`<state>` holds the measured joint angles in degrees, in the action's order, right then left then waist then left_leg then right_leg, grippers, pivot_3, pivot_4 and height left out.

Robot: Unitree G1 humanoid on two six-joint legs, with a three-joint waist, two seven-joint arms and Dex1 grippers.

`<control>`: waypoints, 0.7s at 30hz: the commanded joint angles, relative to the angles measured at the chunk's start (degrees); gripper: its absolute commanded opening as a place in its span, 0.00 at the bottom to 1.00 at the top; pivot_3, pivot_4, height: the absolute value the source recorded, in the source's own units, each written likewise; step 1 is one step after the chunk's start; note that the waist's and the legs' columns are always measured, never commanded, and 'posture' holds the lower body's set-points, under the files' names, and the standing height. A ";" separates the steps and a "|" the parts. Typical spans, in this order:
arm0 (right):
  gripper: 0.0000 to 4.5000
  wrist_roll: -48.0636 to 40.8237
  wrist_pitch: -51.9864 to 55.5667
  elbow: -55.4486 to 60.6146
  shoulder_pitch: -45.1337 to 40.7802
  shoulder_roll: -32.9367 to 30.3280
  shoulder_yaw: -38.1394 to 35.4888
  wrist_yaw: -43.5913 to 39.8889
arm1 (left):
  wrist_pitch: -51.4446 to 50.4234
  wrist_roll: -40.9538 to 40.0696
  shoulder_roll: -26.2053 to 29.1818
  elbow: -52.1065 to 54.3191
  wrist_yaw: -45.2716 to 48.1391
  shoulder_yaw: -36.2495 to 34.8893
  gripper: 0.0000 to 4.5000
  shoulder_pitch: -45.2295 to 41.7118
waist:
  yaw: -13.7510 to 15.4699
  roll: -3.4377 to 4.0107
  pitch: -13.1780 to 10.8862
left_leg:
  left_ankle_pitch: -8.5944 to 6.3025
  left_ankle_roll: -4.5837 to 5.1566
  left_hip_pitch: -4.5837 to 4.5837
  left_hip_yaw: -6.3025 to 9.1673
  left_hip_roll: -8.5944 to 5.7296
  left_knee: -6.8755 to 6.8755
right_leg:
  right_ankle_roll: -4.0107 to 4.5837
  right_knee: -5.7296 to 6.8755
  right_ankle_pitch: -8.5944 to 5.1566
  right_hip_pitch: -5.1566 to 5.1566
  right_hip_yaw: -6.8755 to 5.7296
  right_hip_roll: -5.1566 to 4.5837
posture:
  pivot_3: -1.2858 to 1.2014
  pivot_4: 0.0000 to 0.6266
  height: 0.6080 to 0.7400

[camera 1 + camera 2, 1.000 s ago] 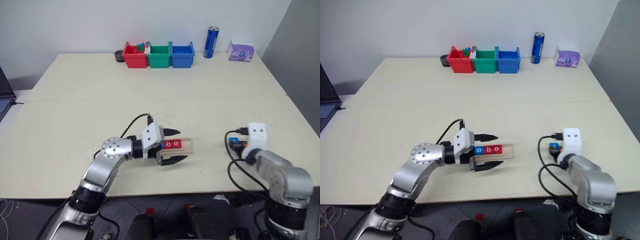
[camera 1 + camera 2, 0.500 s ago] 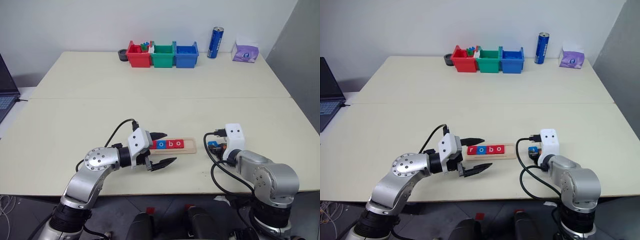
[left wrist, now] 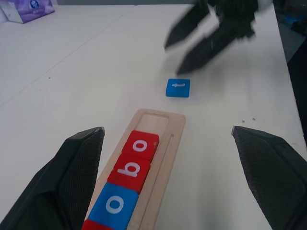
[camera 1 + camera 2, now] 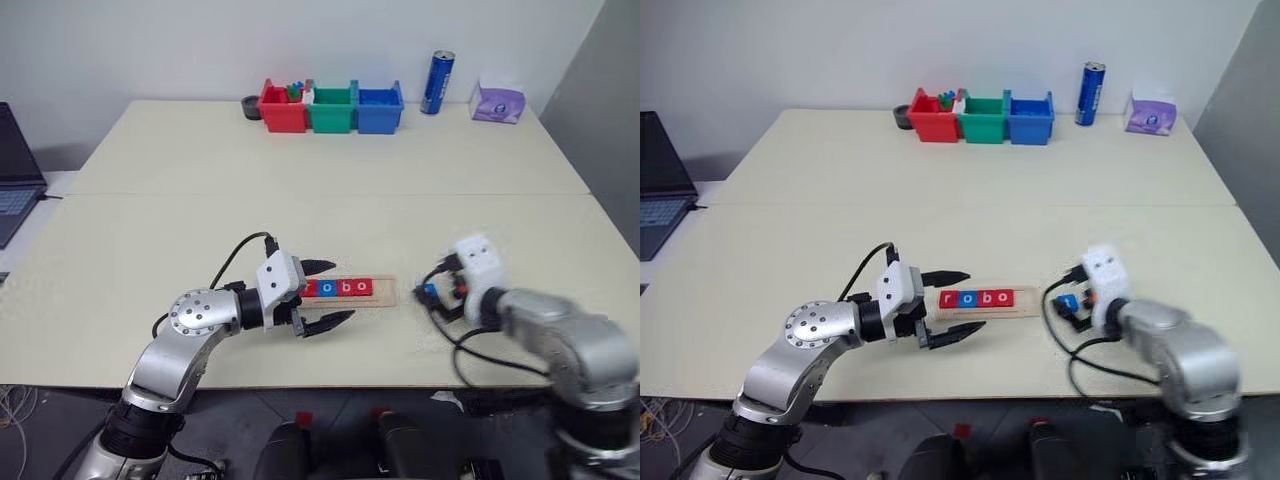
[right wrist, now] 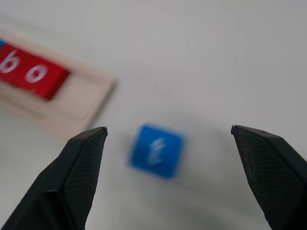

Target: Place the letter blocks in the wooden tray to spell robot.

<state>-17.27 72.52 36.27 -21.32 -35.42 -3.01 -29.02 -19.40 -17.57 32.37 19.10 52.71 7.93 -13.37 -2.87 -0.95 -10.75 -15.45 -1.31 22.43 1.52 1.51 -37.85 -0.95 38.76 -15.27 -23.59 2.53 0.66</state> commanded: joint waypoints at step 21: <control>0.99 7.57 -69.57 -53.63 -6.32 -4.87 13.00 -40.93 | 2.60 -0.96 1.94 -0.39 5.43 -0.06 1.00 -3.97 | 0.75 -0.20 -0.05 | 0.00 0.00 -0.07 0.00 0.12 -0.06 | 0.19 0.13 0.12 0.04 0.02 0.09 | 0.52 0.24 1.00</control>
<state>-10.09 5.27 -17.28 -26.54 -40.08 10.45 -68.83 -17.86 -17.86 33.87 17.70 57.99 8.72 -16.80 -2.11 -1.15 -10.80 -15.45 -1.31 22.36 1.51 1.63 -37.91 -0.75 38.89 -15.15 -23.55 2.56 0.73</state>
